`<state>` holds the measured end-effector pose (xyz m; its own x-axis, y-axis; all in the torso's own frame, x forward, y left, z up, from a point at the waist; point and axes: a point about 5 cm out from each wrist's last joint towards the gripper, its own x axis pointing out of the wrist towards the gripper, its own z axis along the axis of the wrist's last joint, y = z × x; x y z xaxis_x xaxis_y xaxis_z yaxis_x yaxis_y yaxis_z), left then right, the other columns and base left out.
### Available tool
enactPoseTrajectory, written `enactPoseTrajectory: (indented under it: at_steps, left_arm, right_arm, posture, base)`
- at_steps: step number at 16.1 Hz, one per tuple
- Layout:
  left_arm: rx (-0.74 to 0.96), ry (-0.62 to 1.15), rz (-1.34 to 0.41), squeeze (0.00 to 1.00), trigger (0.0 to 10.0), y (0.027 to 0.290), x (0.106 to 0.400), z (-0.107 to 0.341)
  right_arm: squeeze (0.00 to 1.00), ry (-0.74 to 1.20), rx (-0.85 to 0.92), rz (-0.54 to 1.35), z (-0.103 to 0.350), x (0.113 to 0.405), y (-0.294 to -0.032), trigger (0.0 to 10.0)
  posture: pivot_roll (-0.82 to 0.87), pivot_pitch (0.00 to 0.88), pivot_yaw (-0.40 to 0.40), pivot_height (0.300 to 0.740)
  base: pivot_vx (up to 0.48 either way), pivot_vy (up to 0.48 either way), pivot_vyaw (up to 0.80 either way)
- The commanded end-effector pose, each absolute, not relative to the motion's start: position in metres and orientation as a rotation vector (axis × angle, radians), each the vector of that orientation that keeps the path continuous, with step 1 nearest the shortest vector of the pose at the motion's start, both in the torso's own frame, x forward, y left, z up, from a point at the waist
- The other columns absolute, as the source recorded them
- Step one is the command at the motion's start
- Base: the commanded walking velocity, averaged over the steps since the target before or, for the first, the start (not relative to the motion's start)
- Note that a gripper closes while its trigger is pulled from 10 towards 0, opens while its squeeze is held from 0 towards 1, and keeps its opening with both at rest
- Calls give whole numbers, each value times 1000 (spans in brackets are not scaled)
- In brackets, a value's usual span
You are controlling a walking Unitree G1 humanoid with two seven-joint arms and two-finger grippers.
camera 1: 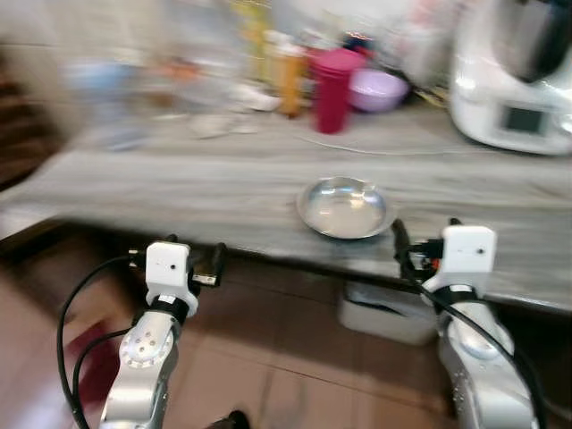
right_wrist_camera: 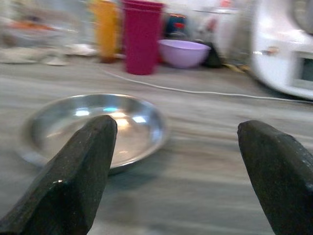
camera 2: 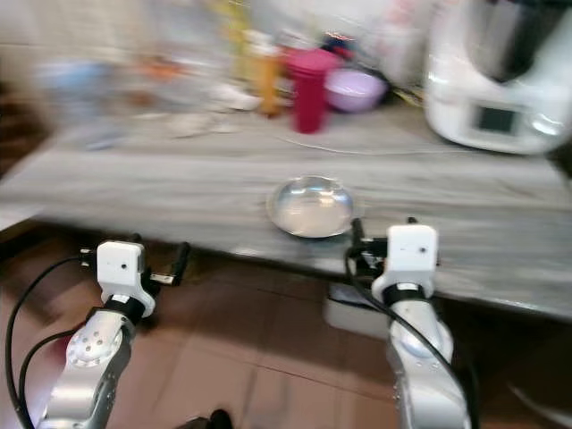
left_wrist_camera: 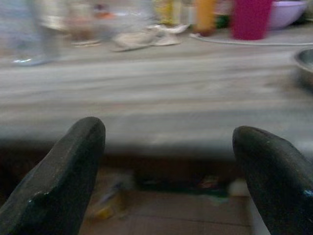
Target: Setting the table
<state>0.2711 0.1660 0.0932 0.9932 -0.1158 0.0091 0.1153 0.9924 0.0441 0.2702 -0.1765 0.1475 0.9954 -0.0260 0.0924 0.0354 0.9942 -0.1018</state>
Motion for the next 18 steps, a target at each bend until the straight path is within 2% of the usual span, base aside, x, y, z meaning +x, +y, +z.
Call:
enactPoseTrajectory:
  at_steps: [1,11,14,18]
  left_arm:
    - [54,3,-114,0,10000,168,270,91]
    - [60,4,-135,0,10000,163,270,88]
    - [71,-12,-158,0,10000,160,270,89]
    - [56,-43,-233,0,10000,159,268,93]
  right_arm:
    - [0,-63,-93,-40,142,269,-178,10000]
    - [0,-61,-92,-34,142,270,-177,10000]
    - [0,-60,-95,-32,141,269,-176,10000]
    - [0,-57,-94,-30,139,268,-175,10000]
  posture:
    - [-215,39,43,740]
    - [-219,43,40,740]
    - [-220,50,42,740]
    - [-217,53,46,740]
  base:
    - [-398,0,0]
    - [-397,0,-534]
    - [-330,0,0]
    - [0,0,0]
